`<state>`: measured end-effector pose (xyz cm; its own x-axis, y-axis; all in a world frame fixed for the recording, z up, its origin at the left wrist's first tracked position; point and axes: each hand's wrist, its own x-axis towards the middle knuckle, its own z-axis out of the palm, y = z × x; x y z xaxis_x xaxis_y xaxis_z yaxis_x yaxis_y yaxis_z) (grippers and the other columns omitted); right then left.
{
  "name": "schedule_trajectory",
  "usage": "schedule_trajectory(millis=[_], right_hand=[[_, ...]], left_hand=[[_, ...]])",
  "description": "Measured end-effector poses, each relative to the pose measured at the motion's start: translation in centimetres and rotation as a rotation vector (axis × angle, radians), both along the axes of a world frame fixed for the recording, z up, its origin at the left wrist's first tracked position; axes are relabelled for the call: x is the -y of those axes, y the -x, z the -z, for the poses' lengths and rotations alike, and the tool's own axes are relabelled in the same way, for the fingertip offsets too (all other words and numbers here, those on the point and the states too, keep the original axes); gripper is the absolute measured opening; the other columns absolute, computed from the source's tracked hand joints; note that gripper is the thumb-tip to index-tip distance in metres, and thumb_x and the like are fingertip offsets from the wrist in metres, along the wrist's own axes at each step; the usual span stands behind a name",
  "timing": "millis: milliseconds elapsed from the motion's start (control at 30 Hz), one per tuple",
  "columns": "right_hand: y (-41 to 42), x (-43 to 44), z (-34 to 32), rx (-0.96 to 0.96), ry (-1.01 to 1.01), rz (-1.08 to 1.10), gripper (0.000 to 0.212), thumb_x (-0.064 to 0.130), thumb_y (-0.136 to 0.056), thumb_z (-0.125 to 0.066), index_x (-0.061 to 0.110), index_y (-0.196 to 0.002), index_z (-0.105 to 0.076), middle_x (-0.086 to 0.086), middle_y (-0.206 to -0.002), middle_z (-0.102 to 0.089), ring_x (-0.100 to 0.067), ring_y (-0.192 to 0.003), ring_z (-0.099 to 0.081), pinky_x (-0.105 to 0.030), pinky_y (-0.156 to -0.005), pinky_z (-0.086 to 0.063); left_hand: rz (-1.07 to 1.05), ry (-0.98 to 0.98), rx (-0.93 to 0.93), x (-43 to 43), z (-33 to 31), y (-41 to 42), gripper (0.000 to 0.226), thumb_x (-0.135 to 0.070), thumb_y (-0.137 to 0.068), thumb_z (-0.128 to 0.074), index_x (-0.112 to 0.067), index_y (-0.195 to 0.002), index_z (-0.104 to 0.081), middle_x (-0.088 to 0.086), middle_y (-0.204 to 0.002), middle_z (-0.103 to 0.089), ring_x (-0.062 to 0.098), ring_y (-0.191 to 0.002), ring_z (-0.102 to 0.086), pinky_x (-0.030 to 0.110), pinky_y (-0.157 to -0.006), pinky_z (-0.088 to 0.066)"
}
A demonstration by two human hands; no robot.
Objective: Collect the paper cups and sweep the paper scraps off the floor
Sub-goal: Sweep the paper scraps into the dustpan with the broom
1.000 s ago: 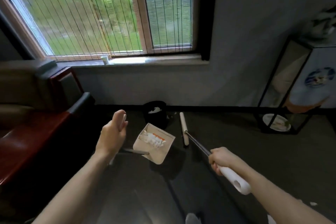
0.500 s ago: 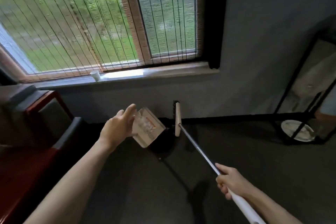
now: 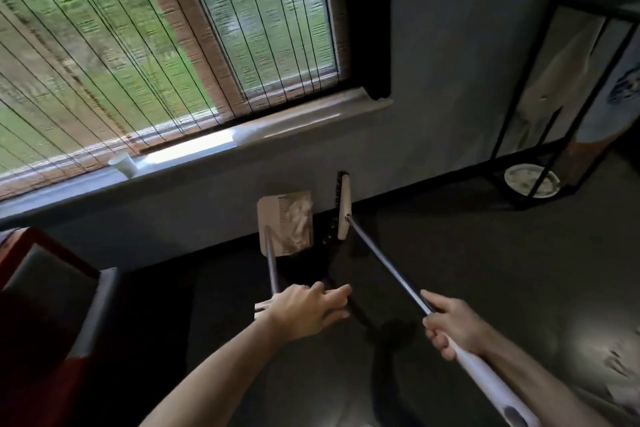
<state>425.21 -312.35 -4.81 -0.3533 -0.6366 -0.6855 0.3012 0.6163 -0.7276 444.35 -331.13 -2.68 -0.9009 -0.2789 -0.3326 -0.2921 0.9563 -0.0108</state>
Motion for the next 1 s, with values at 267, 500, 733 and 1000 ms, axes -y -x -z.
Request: schedule_trajectory(millis=[267,500,733,1000], right_hand=[[1.2,-0.5,-1.5,-0.005,0.016,0.05,0.068,-0.011,-0.09,-0.043,0.016,-0.15,-0.024,-0.011,-0.06,-0.045,-0.009,-0.034,-0.039,-0.017,-0.031,-0.032],[1.2,-1.1,-1.6,0.032,0.024,0.062,0.069,-0.011,-0.09,-0.044,0.016,-0.15,-0.024,-0.011,-0.06,-0.045,-0.008,-0.033,-0.04,-0.017,-0.033,-0.033],[1.4,-1.1,-1.9,0.062,0.042,0.043,0.068,-0.01,-0.091,-0.044,0.016,-0.15,-0.023,-0.011,-0.063,-0.045,-0.007,-0.034,-0.041,-0.017,-0.033,-0.033],[1.4,0.3,-2.6,0.1,0.079,0.012,0.067,-0.01,-0.092,-0.042,0.016,-0.15,-0.022,-0.01,-0.064,-0.043,-0.005,-0.032,-0.039,-0.015,-0.031,-0.032]], left_hand=[[-0.359,-0.281,0.159,-2.7,2.4,0.1,0.054,-0.059,-0.089,-0.043,-0.022,-0.127,-0.043,0.013,-0.11,-0.063,0.035,-0.104,-0.059,0.038,-0.083,-0.047],[-0.475,-0.166,0.051,-2.6,2.6,0.1,0.046,-0.059,-0.085,-0.039,-0.019,-0.096,-0.058,0.007,-0.101,-0.065,0.032,-0.098,-0.062,0.037,-0.08,-0.049],[-0.435,0.066,-0.012,-2.0,1.9,-0.7,0.057,-0.062,-0.083,-0.026,-0.017,-0.102,-0.056,0.004,-0.096,-0.067,0.033,-0.089,-0.065,0.036,-0.074,-0.049],[-0.281,0.286,0.175,-4.8,0.9,-4.7,0.046,-0.053,-0.094,-0.033,-0.013,-0.107,-0.051,0.003,-0.101,-0.069,0.031,-0.093,-0.066,0.032,-0.065,-0.037]])
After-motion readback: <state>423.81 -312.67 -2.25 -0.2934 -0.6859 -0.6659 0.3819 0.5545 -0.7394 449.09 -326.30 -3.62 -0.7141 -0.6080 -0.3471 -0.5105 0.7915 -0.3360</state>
